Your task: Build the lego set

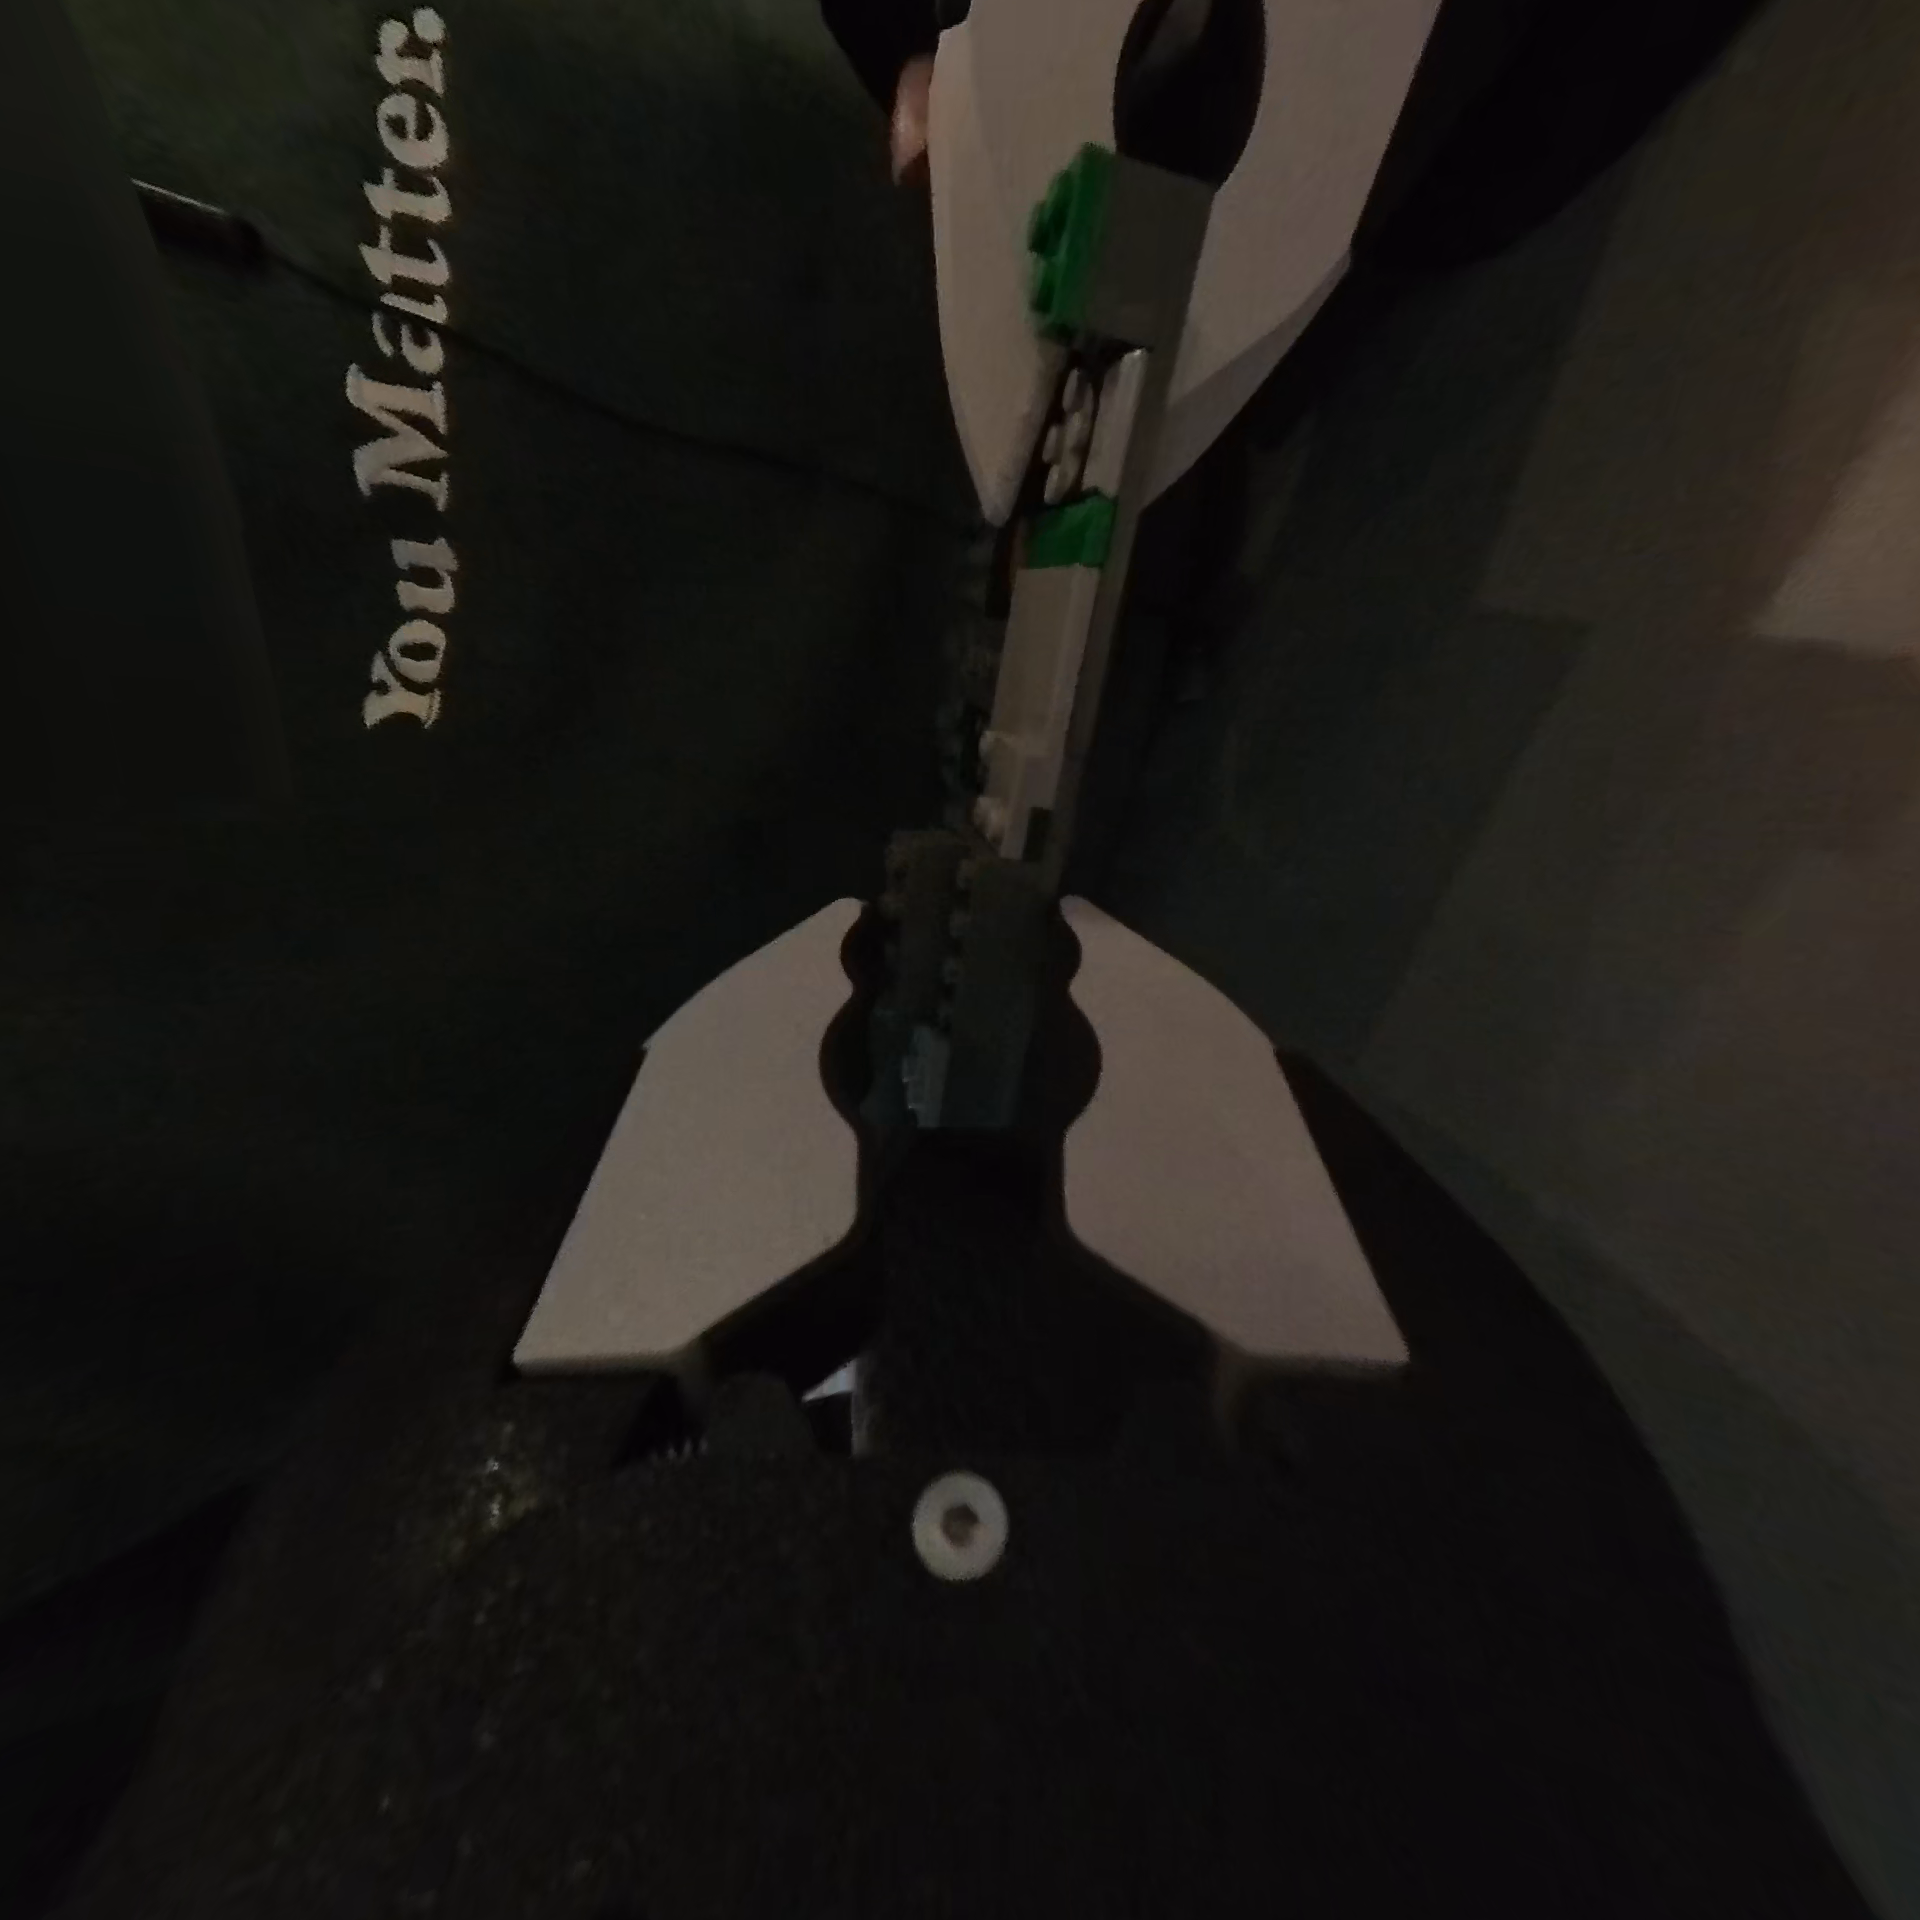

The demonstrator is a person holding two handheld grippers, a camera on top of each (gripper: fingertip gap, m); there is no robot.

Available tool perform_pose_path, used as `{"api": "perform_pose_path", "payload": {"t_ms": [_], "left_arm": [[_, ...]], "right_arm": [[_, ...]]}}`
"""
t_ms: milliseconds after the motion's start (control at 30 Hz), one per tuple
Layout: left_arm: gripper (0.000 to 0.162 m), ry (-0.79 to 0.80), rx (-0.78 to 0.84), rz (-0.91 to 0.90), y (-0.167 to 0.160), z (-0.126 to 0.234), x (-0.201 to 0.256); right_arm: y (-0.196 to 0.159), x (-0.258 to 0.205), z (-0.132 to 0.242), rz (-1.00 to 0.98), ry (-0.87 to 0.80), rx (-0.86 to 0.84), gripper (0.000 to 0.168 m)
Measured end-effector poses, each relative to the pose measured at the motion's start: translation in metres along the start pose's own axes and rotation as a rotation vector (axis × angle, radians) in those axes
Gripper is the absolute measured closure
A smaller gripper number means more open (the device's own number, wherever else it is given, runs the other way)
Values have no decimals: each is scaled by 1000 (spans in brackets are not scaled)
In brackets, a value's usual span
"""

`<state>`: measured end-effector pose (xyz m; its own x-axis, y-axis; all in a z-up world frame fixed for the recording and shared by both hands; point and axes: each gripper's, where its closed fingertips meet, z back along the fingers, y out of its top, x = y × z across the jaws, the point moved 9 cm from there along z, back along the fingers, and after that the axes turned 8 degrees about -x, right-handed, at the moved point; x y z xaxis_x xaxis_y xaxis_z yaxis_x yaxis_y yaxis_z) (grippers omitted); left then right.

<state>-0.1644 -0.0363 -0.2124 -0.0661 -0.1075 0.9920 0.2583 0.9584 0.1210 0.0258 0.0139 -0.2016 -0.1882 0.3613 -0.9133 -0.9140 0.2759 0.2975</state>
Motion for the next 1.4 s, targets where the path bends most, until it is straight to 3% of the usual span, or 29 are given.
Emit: {"api": "perform_pose_path", "payload": {"t_ms": [400, 1400], "left_arm": [[154, -1, -10, -5, -4, -1, 0], [152, -9, -25, -27, -16, -2, 1]], "right_arm": [[-3, -1, -7, -7, 36, 19, 137], [-9, -6, -22, 42, -77, 60, 136]]}}
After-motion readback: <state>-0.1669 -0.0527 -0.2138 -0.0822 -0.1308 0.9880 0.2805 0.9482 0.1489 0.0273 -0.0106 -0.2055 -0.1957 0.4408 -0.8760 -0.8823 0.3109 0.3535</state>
